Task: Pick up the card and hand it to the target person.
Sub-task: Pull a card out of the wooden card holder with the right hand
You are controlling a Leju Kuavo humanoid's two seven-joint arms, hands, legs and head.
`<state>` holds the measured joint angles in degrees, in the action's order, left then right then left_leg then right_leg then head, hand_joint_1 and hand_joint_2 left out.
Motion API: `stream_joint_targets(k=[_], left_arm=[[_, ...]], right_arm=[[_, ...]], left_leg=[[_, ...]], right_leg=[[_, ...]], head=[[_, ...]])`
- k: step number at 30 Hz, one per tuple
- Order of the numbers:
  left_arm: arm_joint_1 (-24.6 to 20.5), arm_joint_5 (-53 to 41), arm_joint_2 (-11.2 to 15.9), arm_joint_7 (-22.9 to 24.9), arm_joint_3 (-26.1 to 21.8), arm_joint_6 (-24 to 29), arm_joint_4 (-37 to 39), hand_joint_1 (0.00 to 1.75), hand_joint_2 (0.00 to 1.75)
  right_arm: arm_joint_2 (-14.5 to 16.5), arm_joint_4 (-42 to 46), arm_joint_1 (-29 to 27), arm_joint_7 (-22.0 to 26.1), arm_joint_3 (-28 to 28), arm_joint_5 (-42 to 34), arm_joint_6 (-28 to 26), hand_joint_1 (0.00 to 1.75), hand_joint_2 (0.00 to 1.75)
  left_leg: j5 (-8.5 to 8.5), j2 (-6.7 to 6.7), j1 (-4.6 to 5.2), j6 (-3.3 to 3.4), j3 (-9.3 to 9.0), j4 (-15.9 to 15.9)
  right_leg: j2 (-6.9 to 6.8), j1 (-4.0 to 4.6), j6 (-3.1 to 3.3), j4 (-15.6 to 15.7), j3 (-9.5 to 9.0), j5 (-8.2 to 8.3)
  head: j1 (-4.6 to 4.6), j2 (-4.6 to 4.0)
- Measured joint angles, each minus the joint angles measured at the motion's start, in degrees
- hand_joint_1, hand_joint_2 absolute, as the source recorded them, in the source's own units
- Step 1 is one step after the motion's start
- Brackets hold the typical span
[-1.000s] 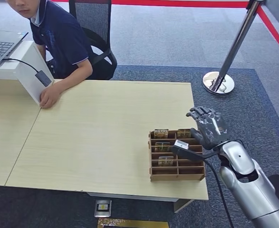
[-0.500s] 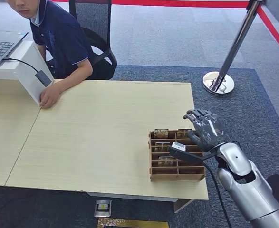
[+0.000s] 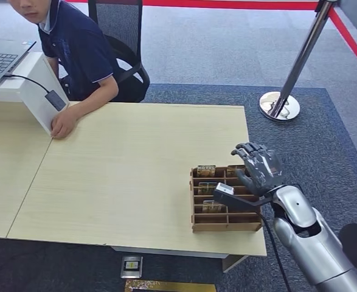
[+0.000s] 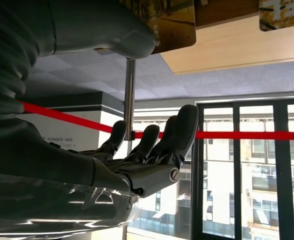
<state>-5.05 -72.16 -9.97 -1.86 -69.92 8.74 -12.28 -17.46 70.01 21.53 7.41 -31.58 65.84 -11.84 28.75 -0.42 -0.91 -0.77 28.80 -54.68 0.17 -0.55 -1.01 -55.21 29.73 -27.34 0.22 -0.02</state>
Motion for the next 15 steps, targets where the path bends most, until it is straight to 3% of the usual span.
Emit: stream_joint_targets(k=[15], left_arm=[[0.0,-0.3,0.0,0.0,0.0,0.0,0.0,0.0,0.0]], right_arm=[[2.6,-2.8,0.7,-0.1,-0.3,-0.6,-0.8,0.72,1.75]], left_leg=[[0.0,0.0,0.0,0.0,0.0,0.0]], right_leg=[[0.0,0.0,0.0,0.0,0.0,0.0]], head=[[0.0,0.01]])
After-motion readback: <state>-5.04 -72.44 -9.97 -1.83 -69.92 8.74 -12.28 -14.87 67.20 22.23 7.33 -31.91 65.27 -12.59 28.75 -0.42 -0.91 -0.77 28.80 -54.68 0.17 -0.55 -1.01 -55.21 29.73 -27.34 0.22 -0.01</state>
